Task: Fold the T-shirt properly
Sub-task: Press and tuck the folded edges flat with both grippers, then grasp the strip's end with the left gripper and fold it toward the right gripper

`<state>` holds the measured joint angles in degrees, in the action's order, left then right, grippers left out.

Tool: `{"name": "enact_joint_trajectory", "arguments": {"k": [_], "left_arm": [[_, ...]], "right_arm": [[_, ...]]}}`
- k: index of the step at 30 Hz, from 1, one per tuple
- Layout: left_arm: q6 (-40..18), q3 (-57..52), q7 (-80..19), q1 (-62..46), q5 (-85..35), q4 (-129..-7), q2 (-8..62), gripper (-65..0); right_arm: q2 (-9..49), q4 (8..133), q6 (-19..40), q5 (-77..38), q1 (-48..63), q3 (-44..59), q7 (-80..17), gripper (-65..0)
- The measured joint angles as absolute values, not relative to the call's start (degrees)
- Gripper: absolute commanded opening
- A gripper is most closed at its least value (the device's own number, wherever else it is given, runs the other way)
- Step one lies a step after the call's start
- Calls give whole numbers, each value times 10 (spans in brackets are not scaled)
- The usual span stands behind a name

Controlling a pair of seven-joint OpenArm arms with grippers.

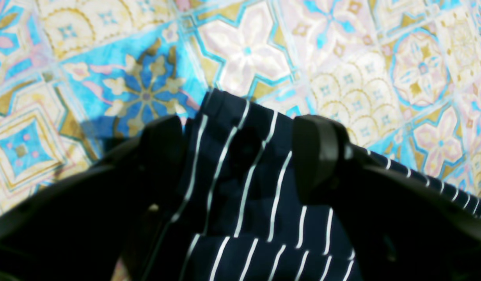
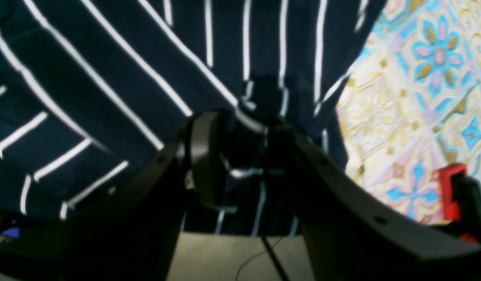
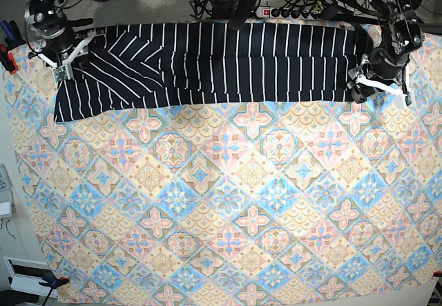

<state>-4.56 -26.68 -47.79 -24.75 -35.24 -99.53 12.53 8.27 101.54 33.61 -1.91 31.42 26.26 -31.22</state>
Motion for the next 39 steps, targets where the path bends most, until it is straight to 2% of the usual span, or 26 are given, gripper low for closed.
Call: {"name": "enact_joint_trajectory", "arguments": {"k": [5,14,16,23,39], "left_arm": [[-45,-269,-478,-277,-352,-995,126,-221],[-45,-269,-484,-286,-348,-995,127,-220],[-45,-268,-537,-284,-348,-995,143,-220],[-47,-265,-560,-245,-348,-899,173,-220],[-40,-164,-533,-203,-335,-858,189,-225]], "right_arm": [[92,1048,337,-87,311,205,-286,-447],[111,1058,337,-89,282,69,-283,-447],[110,1058,337,-91,269,52,-280,-447],[111,1046,334,-87,275,45,-285,-447],[114,1047,334,-89,273,45,-283,-447]]}}
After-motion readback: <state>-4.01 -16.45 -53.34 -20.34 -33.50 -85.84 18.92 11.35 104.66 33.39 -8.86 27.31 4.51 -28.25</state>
